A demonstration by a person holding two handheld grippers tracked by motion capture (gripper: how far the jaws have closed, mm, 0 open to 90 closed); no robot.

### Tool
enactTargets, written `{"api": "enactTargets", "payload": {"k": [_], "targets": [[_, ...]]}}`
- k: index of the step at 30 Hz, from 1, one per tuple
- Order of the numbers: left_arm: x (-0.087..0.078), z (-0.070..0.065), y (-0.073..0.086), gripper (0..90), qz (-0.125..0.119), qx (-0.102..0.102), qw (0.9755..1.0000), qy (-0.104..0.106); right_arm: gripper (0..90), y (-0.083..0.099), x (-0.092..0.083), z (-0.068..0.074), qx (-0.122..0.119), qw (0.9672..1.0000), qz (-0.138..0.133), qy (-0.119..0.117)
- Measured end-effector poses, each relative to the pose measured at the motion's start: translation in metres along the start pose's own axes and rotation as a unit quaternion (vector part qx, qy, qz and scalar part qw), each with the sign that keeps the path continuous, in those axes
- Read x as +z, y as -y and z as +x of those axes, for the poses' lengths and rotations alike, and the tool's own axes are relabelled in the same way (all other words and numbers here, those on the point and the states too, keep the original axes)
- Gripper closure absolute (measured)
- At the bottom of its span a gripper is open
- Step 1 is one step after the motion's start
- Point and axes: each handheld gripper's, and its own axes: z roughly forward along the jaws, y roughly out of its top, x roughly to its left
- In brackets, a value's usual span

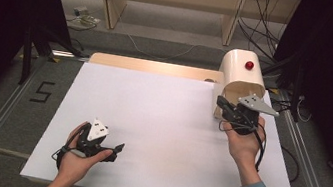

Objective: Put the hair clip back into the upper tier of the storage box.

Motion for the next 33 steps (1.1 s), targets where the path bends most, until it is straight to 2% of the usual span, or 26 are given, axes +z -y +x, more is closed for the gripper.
{"api": "enactTargets", "payload": {"k": [33], "targets": [[0.0005, -0.0007, -0.0001, 18.5, -0.001, 0.000, 1.0000, 0.000, 90.0, -0.0026, -0.0020, -0.0026, 0.005, 1.0000, -0.005, 0.002]]}}
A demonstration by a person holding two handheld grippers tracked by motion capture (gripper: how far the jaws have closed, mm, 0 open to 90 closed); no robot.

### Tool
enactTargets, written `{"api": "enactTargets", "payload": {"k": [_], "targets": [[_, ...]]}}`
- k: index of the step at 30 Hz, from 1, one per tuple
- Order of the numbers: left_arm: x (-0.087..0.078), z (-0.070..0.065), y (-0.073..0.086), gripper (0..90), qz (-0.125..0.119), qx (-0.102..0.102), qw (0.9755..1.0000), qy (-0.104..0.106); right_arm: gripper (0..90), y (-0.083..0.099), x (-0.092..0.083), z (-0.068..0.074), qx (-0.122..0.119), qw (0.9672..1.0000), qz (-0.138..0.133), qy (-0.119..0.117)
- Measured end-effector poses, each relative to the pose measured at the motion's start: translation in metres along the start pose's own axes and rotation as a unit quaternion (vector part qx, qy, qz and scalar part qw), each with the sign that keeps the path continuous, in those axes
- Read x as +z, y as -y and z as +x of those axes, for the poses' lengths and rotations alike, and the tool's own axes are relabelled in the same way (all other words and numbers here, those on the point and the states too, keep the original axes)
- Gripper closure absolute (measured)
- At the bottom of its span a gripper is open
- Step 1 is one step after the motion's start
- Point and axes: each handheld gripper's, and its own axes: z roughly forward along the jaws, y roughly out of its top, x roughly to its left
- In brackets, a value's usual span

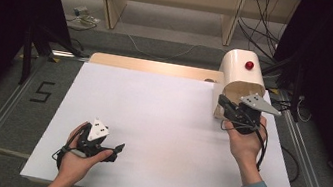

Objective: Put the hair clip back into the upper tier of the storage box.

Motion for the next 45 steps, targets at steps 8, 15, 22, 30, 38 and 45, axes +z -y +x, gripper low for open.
{"api": "enactTargets", "payload": {"k": [8, 15, 22, 30, 38, 45], "targets": [[0.0002, 0.0002, 0.0001, 18.6, 0.000, 0.000, 1.0000, 0.001, 90.0, -0.0009, -0.0008, -0.0016, 0.002, 1.0000, -0.004, 0.003], [0.0001, 0.0006, 0.0001, 18.5, 0.001, 0.000, 1.0000, 0.000, 90.0, -0.0019, -0.0014, -0.0028, 0.004, 1.0000, -0.006, 0.004], [0.0000, 0.0005, 0.0000, 18.5, 0.001, 0.000, 1.0000, 0.001, 90.0, -0.0032, -0.0024, -0.0038, 0.004, 0.9999, -0.010, 0.006], [0.0000, 0.0007, -0.0001, 18.5, 0.001, 0.000, 1.0000, 0.001, 90.0, -0.0051, -0.0038, -0.0061, 0.009, 0.9998, -0.014, 0.008], [-0.0003, 0.0011, 0.0001, 18.5, 0.002, 0.000, 1.0000, 0.000, 90.0, -0.0063, -0.0041, -0.0072, 0.011, 0.9998, -0.017, 0.009], [-0.0004, 0.0016, 0.0001, 18.5, 0.002, 0.001, 1.0000, 0.000, 90.0, -0.0071, -0.0039, -0.0086, 0.014, 0.9997, -0.019, 0.010]]}}
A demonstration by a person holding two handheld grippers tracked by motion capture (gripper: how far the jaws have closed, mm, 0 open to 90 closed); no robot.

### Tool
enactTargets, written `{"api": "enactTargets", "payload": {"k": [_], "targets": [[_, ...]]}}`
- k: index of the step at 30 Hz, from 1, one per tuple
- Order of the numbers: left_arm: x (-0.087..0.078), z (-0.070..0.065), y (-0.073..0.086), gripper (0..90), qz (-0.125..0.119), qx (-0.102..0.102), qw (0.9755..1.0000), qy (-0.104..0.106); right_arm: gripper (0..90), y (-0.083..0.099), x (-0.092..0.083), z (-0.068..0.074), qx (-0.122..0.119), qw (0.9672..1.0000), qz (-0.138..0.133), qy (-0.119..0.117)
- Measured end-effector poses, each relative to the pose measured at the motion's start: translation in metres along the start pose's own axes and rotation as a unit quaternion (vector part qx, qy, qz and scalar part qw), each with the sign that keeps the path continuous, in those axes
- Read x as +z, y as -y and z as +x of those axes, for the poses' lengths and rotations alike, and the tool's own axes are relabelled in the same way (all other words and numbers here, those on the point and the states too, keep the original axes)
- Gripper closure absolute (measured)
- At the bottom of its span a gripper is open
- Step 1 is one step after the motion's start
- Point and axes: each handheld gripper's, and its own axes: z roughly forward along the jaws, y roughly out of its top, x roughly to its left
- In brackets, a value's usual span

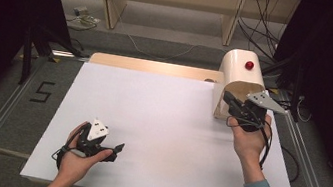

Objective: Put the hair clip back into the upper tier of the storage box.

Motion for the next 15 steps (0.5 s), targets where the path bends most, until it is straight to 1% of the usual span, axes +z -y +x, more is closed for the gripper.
{"api": "enactTargets", "payload": {"k": [15], "targets": [[0.0002, -0.0003, 0.0002, 18.5, 0.000, -0.002, 1.0000, 0.001, 90.0, -0.0027, -0.0005, -0.0034, 0.003, 1.0000, -0.003, 0.004]]}}
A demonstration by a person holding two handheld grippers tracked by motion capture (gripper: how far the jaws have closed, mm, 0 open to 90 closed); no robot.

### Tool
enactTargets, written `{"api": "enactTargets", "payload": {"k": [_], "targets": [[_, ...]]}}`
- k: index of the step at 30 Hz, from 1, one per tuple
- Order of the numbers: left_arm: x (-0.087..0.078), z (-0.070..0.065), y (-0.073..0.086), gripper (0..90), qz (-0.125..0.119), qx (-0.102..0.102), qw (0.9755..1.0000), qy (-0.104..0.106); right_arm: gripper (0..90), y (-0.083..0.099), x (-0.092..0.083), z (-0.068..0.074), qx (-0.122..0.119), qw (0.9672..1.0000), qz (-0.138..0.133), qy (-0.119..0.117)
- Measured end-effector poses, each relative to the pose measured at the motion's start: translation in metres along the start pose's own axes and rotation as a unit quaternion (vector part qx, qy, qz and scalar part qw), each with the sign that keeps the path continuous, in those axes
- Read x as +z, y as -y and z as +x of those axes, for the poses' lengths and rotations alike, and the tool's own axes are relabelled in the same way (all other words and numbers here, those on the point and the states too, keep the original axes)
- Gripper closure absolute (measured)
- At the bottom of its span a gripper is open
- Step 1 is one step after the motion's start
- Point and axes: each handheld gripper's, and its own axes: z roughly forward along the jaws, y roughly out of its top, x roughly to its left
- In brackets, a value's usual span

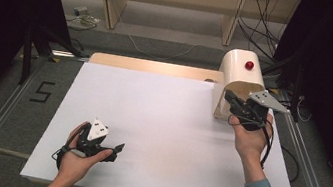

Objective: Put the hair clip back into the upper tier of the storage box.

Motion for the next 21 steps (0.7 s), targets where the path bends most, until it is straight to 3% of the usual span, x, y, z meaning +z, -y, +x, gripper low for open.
{"api": "enactTargets", "payload": {"k": [21], "targets": [[-0.0002, 0.0005, 0.0000, 18.5, 0.000, 0.002, 1.0000, -0.001, 90.0, -0.0017, -0.0017, -0.0085, 0.002, 0.9999, -0.003, 0.012]]}}
